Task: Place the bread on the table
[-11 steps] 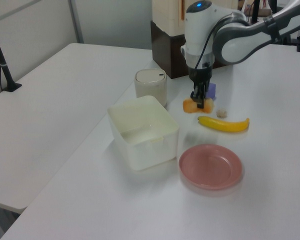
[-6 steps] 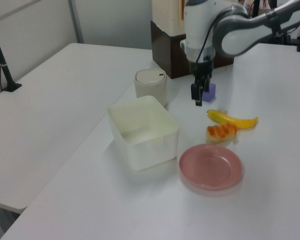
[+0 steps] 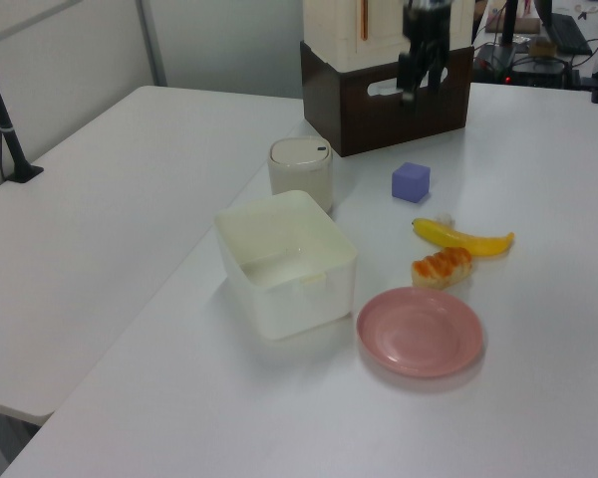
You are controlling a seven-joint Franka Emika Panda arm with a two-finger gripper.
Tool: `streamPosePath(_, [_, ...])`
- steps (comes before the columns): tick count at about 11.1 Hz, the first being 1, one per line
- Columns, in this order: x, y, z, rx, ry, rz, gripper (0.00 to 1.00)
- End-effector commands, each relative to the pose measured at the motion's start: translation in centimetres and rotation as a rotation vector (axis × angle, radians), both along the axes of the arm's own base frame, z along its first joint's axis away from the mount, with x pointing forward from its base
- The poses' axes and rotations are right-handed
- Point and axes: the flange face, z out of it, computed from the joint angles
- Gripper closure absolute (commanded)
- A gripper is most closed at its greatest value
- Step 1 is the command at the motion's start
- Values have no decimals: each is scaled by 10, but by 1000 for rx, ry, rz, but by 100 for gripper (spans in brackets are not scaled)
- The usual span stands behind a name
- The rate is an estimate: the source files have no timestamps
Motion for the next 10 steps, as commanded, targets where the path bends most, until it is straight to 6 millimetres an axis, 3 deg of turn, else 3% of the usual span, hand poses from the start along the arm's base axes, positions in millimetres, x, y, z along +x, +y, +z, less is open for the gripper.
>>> streamPosePath(1, [-20,-40,49,96,-40,5,0])
streamPosePath(5, [-19,-51,50,90,-58,5,0])
streamPosePath(10, [-10,-48,49,72,-121,6,0])
